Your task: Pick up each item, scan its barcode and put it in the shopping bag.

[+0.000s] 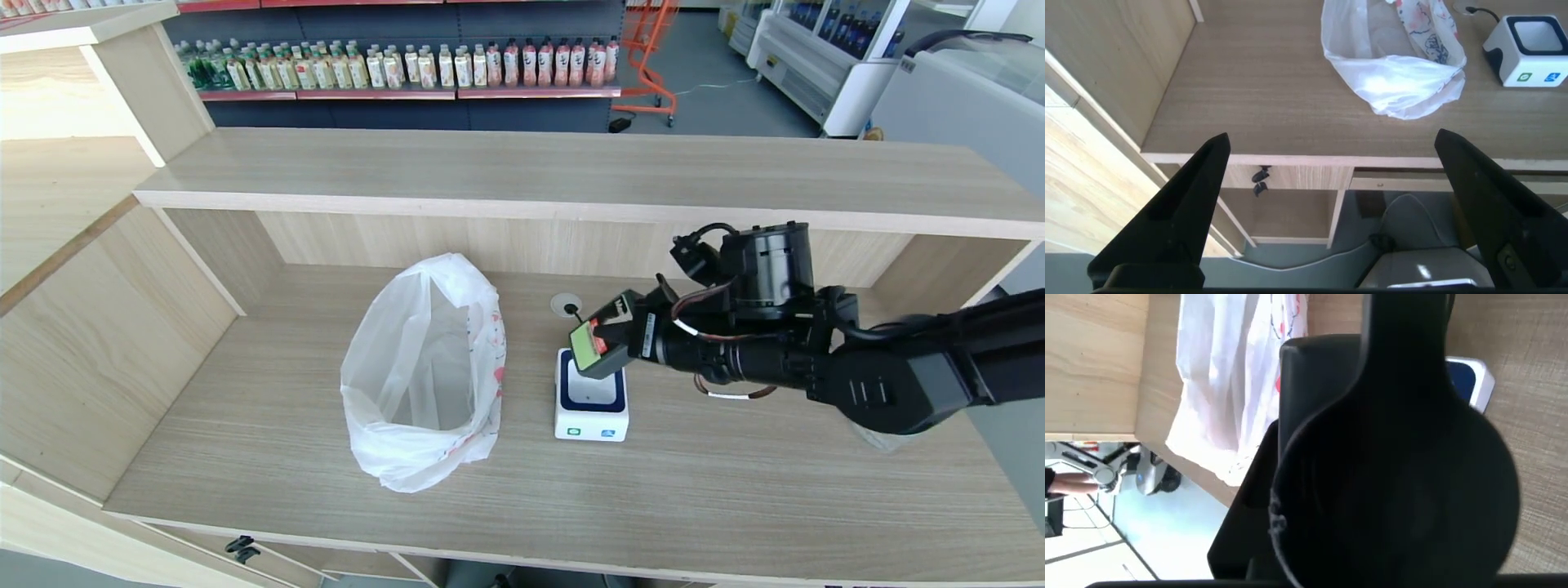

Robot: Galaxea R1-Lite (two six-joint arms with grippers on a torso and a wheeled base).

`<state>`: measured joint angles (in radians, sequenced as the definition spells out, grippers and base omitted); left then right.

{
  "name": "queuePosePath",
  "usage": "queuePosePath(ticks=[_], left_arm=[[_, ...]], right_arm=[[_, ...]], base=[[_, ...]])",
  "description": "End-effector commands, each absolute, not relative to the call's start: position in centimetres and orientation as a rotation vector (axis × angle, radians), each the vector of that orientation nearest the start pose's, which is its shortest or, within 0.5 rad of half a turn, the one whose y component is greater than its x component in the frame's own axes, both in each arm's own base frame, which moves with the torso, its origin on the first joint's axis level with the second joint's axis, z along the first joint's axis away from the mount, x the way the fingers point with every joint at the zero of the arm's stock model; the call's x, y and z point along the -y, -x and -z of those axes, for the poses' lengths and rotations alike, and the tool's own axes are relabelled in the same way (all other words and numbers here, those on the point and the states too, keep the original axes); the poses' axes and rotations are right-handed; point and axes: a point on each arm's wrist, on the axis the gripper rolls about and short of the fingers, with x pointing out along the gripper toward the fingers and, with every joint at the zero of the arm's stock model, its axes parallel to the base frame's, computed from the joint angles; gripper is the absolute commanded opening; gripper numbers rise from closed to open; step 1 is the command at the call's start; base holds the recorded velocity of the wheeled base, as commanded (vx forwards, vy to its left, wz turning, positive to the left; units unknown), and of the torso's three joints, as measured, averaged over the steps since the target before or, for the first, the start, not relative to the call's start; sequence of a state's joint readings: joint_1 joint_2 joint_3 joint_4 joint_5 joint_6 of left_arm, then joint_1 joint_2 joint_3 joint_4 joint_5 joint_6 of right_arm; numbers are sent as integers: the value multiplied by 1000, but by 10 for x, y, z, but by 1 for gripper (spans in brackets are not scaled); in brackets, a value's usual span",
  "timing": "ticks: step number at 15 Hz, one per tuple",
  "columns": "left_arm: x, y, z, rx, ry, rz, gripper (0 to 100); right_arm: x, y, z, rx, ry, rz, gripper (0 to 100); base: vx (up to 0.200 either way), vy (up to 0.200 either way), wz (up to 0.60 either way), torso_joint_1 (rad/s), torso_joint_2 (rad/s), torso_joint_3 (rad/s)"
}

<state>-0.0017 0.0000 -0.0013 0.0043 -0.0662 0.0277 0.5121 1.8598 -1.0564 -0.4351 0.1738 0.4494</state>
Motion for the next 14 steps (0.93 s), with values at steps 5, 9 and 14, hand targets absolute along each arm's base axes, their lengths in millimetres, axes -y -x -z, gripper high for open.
queuePosePath(ticks=[5,9,14], left_arm=[[1,23,-75,-4,-27,68,100],[1,23,-75,-4,-29,68,100],[1,23,-75,-4,-23,68,100]], right_arm=[[-99,-229,-227,-260,37,-500,0],[-100,-212,-227,-253,35,-533,0],[-107,-209,-233,-285,-134,-546,0]], base=[[0,0,0,0,0,0],[0,0,0,0,0,0],[0,120,0,-4,-1,1]])
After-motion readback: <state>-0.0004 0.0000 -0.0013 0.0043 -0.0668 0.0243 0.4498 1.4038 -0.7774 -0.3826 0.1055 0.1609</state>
